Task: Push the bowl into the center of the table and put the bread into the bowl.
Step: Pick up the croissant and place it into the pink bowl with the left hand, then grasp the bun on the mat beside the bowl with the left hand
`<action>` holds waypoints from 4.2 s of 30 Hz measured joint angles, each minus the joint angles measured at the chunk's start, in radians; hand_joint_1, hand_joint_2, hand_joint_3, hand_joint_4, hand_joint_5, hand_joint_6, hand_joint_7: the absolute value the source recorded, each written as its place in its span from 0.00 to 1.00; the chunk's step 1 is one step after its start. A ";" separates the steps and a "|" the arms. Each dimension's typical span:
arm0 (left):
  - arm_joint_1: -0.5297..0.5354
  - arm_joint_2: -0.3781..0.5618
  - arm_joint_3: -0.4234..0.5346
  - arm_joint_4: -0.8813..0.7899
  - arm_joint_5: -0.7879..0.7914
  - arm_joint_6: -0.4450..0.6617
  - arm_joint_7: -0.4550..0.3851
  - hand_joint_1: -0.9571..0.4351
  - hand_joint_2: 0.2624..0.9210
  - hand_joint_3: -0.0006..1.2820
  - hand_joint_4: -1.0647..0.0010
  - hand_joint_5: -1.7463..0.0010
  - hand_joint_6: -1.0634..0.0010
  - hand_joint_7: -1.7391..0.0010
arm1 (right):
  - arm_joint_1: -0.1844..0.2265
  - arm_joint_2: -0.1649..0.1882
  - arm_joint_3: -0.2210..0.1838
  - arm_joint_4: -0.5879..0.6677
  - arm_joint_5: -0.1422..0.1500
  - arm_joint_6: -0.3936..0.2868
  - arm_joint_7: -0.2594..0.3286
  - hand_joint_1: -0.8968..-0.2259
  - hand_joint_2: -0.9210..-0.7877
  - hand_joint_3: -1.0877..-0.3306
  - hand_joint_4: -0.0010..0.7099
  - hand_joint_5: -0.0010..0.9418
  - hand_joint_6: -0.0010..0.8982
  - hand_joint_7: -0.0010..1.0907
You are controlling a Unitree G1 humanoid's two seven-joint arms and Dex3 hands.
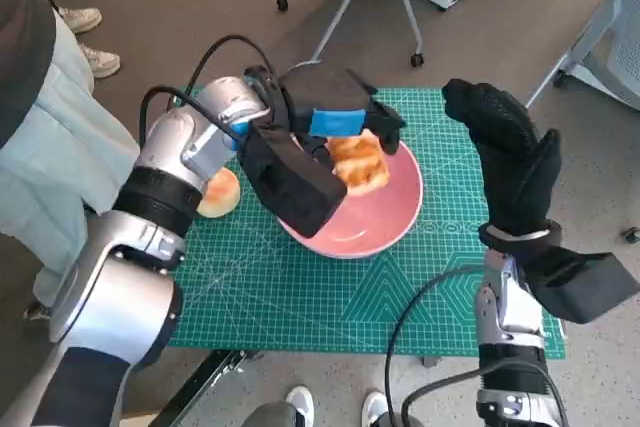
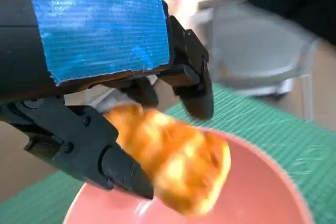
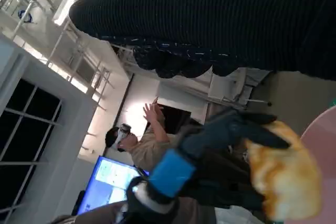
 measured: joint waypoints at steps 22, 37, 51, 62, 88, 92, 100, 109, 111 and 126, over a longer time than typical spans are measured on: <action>0.115 0.227 0.203 -0.274 -0.301 0.002 -0.304 0.56 0.73 0.00 0.97 1.00 0.78 0.99 | 0.002 0.005 0.008 -0.002 -0.027 0.000 -0.013 0.25 0.00 0.39 0.25 0.00 0.05 0.49; 0.235 0.443 0.308 -0.442 -0.386 0.109 -0.421 0.60 0.63 0.00 1.00 1.00 0.95 1.00 | -0.002 0.007 0.013 0.015 -0.021 0.001 -0.004 0.25 0.00 0.38 0.24 0.00 0.05 0.49; 0.285 0.513 0.273 -0.439 -0.220 0.208 -0.322 0.60 0.63 0.00 1.00 1.00 0.96 1.00 | -0.041 0.015 0.021 0.047 0.008 0.002 0.040 0.27 0.00 0.37 0.23 0.00 0.04 0.50; 0.283 0.465 0.217 -0.347 -0.153 0.281 -0.281 0.61 0.64 0.00 1.00 1.00 0.95 1.00 | -0.041 0.017 0.018 0.061 0.021 0.008 0.069 0.27 0.00 0.38 0.23 0.00 0.04 0.51; 0.205 0.270 0.038 0.072 -0.008 0.385 -0.154 0.54 0.64 0.00 1.00 1.00 0.98 1.00 | -0.019 -0.002 0.003 0.024 0.029 0.030 0.084 0.28 0.00 0.39 0.23 0.00 0.03 0.51; 0.205 0.249 0.019 0.094 0.008 0.398 -0.152 0.53 0.64 0.00 1.00 1.00 0.98 1.00 | -0.012 -0.002 0.003 0.013 0.028 0.030 0.082 0.27 0.00 0.39 0.23 0.00 0.03 0.51; 0.205 0.236 -0.013 0.113 0.020 0.408 -0.146 0.53 0.64 0.00 1.00 1.00 0.98 1.00 | 0.000 -0.011 0.001 0.001 0.026 0.034 0.080 0.27 0.00 0.39 0.24 0.00 0.03 0.51; 0.211 0.220 -0.050 0.134 0.045 0.405 -0.112 0.54 0.64 0.00 1.00 1.00 0.96 0.99 | 0.000 -0.014 -0.001 0.001 0.018 0.034 0.077 0.27 0.00 0.38 0.24 0.00 0.03 0.51; 0.215 0.216 -0.056 0.137 0.049 0.404 -0.106 0.54 0.64 0.00 1.00 1.00 0.96 0.99 | 0.000 -0.014 -0.001 0.003 0.015 0.033 0.077 0.27 0.00 0.38 0.24 0.00 0.03 0.51; 0.255 0.188 -0.111 0.145 0.097 0.369 0.035 0.68 0.97 0.09 0.40 0.56 0.55 0.45 | 0.000 -0.013 -0.001 0.014 0.013 0.030 0.076 0.28 0.00 0.38 0.24 0.00 0.03 0.51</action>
